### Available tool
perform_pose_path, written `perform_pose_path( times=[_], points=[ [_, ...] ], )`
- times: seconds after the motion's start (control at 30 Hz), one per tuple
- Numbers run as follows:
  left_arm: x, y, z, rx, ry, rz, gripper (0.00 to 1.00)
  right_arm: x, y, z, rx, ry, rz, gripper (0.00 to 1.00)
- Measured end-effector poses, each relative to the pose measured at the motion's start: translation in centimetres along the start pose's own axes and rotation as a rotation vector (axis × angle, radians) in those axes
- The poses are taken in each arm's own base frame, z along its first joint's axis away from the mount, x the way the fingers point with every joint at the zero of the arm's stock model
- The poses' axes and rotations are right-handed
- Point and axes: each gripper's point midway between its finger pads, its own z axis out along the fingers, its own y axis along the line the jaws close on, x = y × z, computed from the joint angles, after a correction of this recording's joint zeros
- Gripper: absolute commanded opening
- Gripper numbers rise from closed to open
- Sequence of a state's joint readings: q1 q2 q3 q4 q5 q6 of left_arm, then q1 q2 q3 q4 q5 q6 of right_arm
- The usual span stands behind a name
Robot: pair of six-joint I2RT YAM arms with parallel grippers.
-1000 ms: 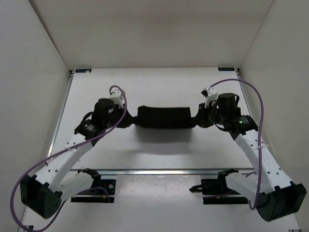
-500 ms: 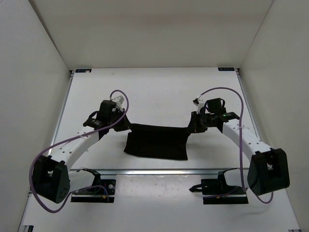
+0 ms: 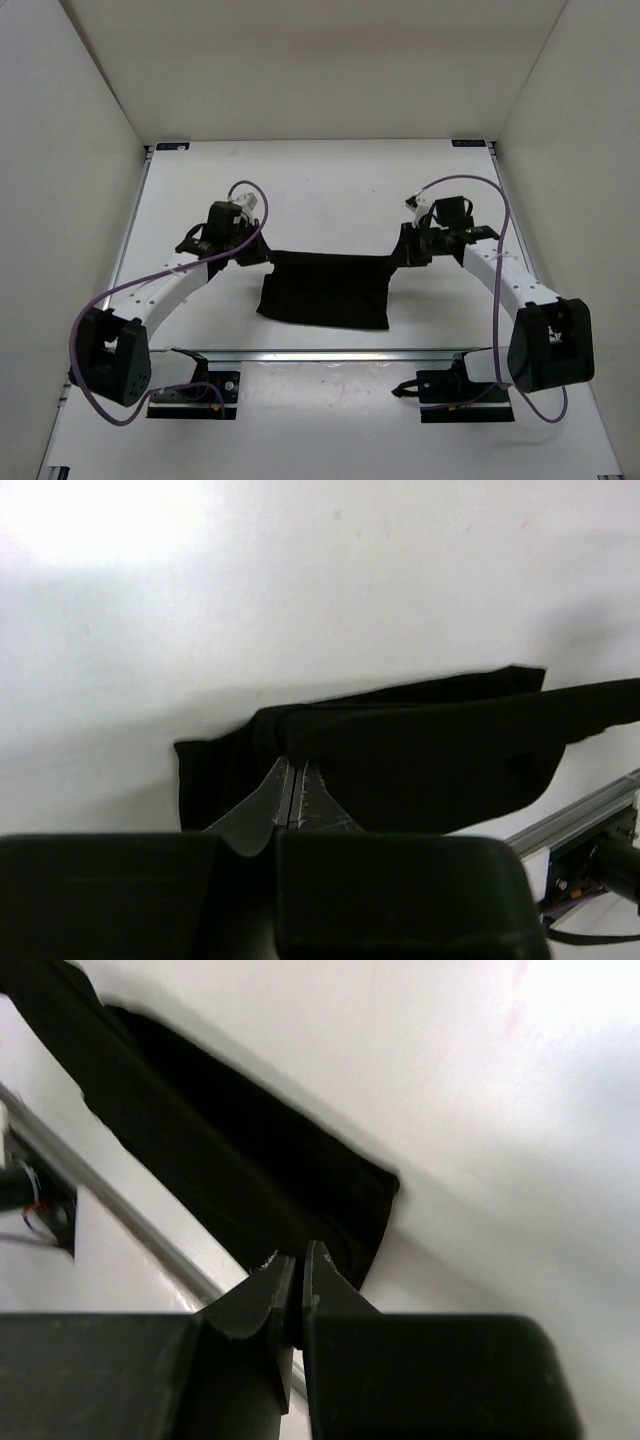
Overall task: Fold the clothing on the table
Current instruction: Flatten the skirt out
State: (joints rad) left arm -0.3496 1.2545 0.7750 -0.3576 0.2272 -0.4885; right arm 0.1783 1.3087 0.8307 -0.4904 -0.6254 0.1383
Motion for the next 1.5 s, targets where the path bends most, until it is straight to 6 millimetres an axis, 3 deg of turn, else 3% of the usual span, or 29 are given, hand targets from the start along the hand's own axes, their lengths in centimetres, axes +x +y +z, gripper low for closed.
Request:
perform_pose_path(
  times=[0.1, 0.23, 0.33, 0.43, 0.5, 0.57, 0.63, 0.73, 0.87, 0.97, 1.03, 1.13, 1.3, 1.5],
  points=[
    [-3.8, -1.3, 0.4, 0.013, -0.047, 0.021, 0.0, -4.9, 0.1, -1.4, 0.022, -0.08, -0.049, 0.0],
    [-13.2, -5.3, 0.3, 0.066, -0.188, 0.085, 0.0, -15.0, 1.2, -5.2, 0.07, -0.263, -0.173, 0.0],
    [-21.2, -9.6, -1.7, 0.119, -0.358, 0.162, 0.0, -22.2, 3.5, -9.6, 0.118, -0.432, -0.293, 0.0],
    [-25.5, -13.0, -5.4, 0.148, -0.503, 0.227, 0.0, -25.5, 6.6, -14.0, 0.159, -0.579, -0.414, 0.0],
    [-26.0, -14.4, -7.9, 0.168, -0.565, 0.257, 0.0, -25.3, 8.0, -15.8, 0.173, -0.629, -0.458, 0.0],
    [-25.2, -14.8, -9.7, 0.186, -0.592, 0.273, 0.0, -24.0, 8.5, -17.1, 0.178, -0.663, -0.478, 0.0],
    [-23.0, -14.4, -10.8, 0.196, -0.59, 0.285, 0.0, -21.6, 7.8, -16.8, 0.178, -0.647, -0.46, 0.0],
    [-18.0, -12.7, -10.5, 0.189, -0.522, 0.296, 0.0, -16.1, 5.9, -14.0, 0.162, -0.546, -0.394, 0.0],
    [-10.3, -9.0, -8.7, 0.151, -0.36, 0.282, 0.0, -6.7, 3.9, -9.1, 0.108, -0.343, -0.254, 0.0],
    [-4.0, -5.8, -7.9, 0.12, -0.227, 0.25, 0.0, -0.6, 4.4, -7.0, 0.054, -0.201, -0.173, 0.0],
    [-1.3, -4.9, -7.9, 0.112, -0.169, 0.235, 0.0, 2.1, 5.1, -6.4, 0.022, -0.143, -0.139, 0.0],
    [0.9, -4.6, -8.2, 0.123, -0.123, 0.212, 0.0, 4.5, 5.4, -5.9, -0.007, -0.102, -0.079, 0.0],
    [2.6, -2.6, -6.8, 0.094, -0.054, 0.114, 0.0, 6.0, 4.5, -4.2, -0.046, -0.051, 0.026, 0.0],
    [6.0, -0.4, -5.2, 0.043, 0.048, 0.048, 0.0, 7.9, 4.3, -1.5, -0.078, 0.054, 0.072, 0.0]
  ],
)
